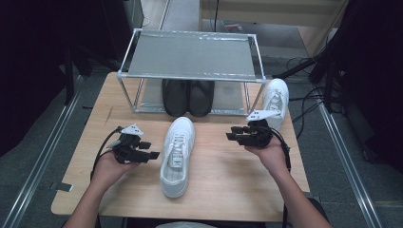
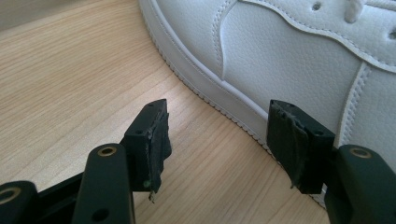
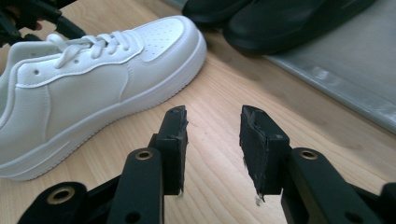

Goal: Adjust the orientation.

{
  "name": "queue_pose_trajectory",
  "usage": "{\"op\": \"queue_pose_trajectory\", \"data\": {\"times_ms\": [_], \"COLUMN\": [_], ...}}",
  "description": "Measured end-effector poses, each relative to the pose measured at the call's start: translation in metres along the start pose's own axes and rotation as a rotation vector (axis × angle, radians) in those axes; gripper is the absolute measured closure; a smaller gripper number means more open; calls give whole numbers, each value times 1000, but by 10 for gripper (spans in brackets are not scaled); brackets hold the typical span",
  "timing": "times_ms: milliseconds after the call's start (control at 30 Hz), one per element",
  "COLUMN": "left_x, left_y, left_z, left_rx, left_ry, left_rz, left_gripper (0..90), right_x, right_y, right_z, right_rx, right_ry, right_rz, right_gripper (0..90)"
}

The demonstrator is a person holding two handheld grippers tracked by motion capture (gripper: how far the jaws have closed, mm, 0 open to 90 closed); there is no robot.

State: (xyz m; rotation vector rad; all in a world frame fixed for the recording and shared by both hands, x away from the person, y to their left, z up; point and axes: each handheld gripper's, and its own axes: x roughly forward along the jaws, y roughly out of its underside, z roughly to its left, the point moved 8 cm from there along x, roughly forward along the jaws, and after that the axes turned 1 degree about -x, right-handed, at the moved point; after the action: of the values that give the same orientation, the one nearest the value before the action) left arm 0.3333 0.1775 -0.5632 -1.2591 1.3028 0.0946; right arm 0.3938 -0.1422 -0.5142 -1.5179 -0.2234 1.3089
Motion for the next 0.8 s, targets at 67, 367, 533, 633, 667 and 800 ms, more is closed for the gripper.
{"op": "queue_pose_trajectory", "data": {"times_ms": [67, 367, 533, 633, 667, 800], "left_x": [0, -1, -1, -1, -1, 0], "left_y": [0, 1, 2, 2, 2, 3], "left_z": [0, 1, 0, 0, -1, -2], "left_rx": [0, -3, 2, 1, 2, 7], "left_ry": [0, -5, -6, -7, -6, -6], "left_rz": [0, -2, 2, 2, 2, 7], "left_gripper": [397, 397, 397, 397, 397, 397], "right_x": [-3, -10, -16, -21, -23, -33], "right_y": [0, 0, -1, -2, -2, 0], "right_z": [-5, -23, -34, -42, -45, -58], "right_rx": [4, 28, 4, 15, 23, 18], "right_ry": [8, 32, 73, 87, 91, 126], "right_rz": [-2, -21, 11, -3, -8, 24], "right_gripper": [634, 644, 644, 652, 652, 654]}}
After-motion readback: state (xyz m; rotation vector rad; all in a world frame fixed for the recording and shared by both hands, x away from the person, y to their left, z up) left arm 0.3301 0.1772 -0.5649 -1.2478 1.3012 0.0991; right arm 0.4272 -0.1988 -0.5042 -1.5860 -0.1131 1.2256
